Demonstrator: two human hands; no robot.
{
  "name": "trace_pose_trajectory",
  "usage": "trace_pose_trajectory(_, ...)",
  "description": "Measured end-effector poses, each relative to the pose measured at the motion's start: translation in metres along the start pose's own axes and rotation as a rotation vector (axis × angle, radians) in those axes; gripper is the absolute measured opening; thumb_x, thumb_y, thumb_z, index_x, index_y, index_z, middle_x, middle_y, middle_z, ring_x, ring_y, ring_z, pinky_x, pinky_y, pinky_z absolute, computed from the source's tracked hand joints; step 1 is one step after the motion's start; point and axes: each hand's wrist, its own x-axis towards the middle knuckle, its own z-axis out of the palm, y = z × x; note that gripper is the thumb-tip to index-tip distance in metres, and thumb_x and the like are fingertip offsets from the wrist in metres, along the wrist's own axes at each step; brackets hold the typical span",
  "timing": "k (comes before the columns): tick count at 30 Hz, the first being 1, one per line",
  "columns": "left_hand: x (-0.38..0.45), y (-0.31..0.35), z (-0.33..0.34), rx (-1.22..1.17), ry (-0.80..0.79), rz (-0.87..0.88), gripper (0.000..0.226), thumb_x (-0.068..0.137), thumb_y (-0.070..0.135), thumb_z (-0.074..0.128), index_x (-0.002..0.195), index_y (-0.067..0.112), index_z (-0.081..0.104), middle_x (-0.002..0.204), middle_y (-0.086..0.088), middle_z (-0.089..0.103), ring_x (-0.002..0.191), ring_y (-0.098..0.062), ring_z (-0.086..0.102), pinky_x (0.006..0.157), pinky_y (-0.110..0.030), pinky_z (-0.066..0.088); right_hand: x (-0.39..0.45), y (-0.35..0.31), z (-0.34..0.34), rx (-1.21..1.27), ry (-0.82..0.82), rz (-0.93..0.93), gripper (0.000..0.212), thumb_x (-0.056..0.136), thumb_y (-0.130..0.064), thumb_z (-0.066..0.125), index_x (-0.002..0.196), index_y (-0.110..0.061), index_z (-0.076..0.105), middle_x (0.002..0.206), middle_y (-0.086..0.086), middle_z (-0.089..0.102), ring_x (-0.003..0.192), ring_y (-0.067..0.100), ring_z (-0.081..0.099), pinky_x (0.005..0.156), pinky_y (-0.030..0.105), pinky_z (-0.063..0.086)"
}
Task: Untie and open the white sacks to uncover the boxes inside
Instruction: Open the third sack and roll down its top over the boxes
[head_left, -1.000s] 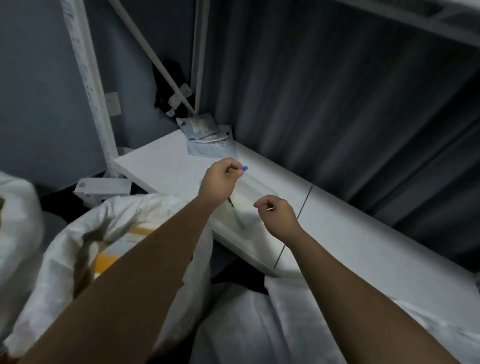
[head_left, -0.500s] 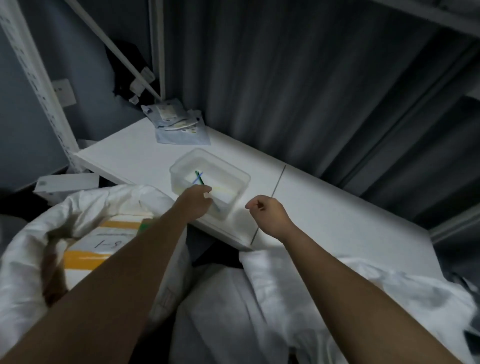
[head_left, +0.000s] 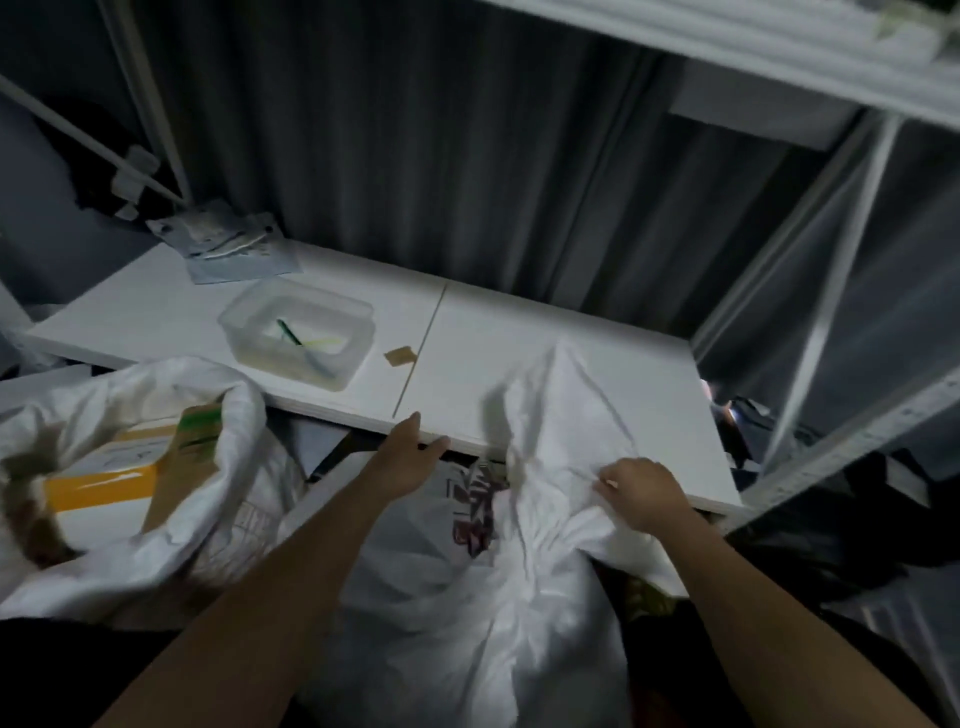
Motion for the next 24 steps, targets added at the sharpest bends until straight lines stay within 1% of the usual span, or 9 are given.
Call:
trace_pose_trajectory(3,-0.01,0.024,0.036,0.014,-0.142,-0.026,0.08,0.095,0.052,0.041,0.152,0.011,0.004,0.16,-0.006,0.007,0.146,-0.022,0.014,0.114,-0.032,0.018,-0.036,0.028,0.02,0.172,0.058,0.133,0.031,0.095,-0.038,0.05,0.117,-0.021,0.065,0.121,0.006,0.06,0.11,0.028,0.056,0.091,0.036,0.046)
trace_pose_trajectory(6,-0.016,0.043,0.071,0.003,-0.233,0.084,0.067,0.097,0.049,0.041,0.151,0.017,0.018,0.154,-0.003,0.028,0.135,-0.014,0.034,0.101,-0.022,0.031,-0.055,0.019,0.023,0.43,0.372,0.221,0.036,0.085,-0.02,0.061,0.12,-0.009,0.059,0.119,0.015,0.054,0.107,0.038,0.053,0.089,0.041,0.044)
trace_pose_trajectory(10,-0.025,0.063,0.107,-0.007,-0.286,0.267,0.043,0.101,0.033,0.042,0.137,0.011,0.048,0.139,-0.003,0.049,0.12,-0.003,0.041,0.085,-0.011,0.03,-0.064,-0.016,-0.004,0.188,0.881,-0.162,0.057,0.071,-0.017,0.047,0.126,-0.005,0.053,0.129,0.021,0.047,0.119,0.039,0.042,0.105,0.049,0.031)
trace_pose_trajectory(12,-0.024,0.06,0.116,0.008,-0.323,0.296,0.047,0.094,0.041,0.048,0.128,0.01,0.056,0.132,-0.006,0.057,0.118,-0.01,0.051,0.093,-0.023,0.039,-0.057,-0.024,-0.013,-0.164,0.72,-0.307,0.059,0.075,-0.021,0.047,0.134,-0.014,0.052,0.146,0.016,0.04,0.136,0.038,0.031,0.115,0.054,0.007)
trace_pose_trajectory(14,-0.021,0.052,0.118,0.001,-0.253,0.248,0.043,0.09,0.035,0.057,0.125,0.01,0.056,0.127,-0.005,0.059,0.115,-0.018,0.056,0.095,-0.029,0.044,-0.052,-0.022,-0.017,-0.358,0.218,-0.198,0.047,0.087,-0.028,0.046,0.132,-0.018,0.055,0.148,0.013,0.038,0.143,0.033,0.023,0.112,0.056,-0.012)
trace_pose_trajectory(16,-0.017,0.04,0.117,0.018,-0.138,0.154,0.04,0.091,0.032,0.06,0.123,0.011,0.053,0.117,-0.001,0.058,0.11,-0.019,0.057,0.087,-0.028,0.045,-0.055,-0.017,-0.02,-0.312,-0.399,-0.038,0.037,0.091,-0.026,0.046,0.123,-0.012,0.059,0.128,0.01,0.054,0.133,0.028,0.04,0.114,0.05,0.013)
trace_pose_trajectory(18,-0.02,0.032,0.117,0.142,-0.208,0.081,0.044,0.092,0.043,0.055,0.12,0.009,0.055,0.11,-0.005,0.06,0.105,-0.022,0.059,0.079,-0.028,0.044,-0.062,-0.012,-0.025,-0.088,-0.771,0.002,0.029,0.091,-0.019,0.05,0.11,-0.001,0.063,0.097,0.011,0.057,0.091,0.027,0.059,0.082,0.027,0.049)
trace_pose_trajectory(20,-0.026,0.031,0.123,0.241,-0.315,0.113,0.039,0.096,0.038,0.05,0.103,0.002,0.064,0.092,-0.006,0.062,0.092,-0.023,0.061,0.066,-0.025,0.04,-0.068,-0.012,-0.03,0.083,-0.734,0.02,0.026,0.091,-0.023,0.052,0.103,-0.002,0.061,0.107,0.015,0.06,0.071,0.024,0.059,0.063,0.022,0.05)
trace_pose_trajectory(24,-0.035,0.035,0.133,0.262,-0.263,0.179,0.029,0.09,0.027,0.061,0.065,0.013,0.061,0.058,0.007,0.053,0.055,-0.009,0.052,0.049,-0.019,0.033,-0.055,-0.011,-0.035,-0.184,-0.019,-0.256,0.052,0.093,-0.021,0.051,0.143,-0.022,0.037,0.151,0.008,0.035,0.132,0.027,0.04,0.095,0.034,0.04)
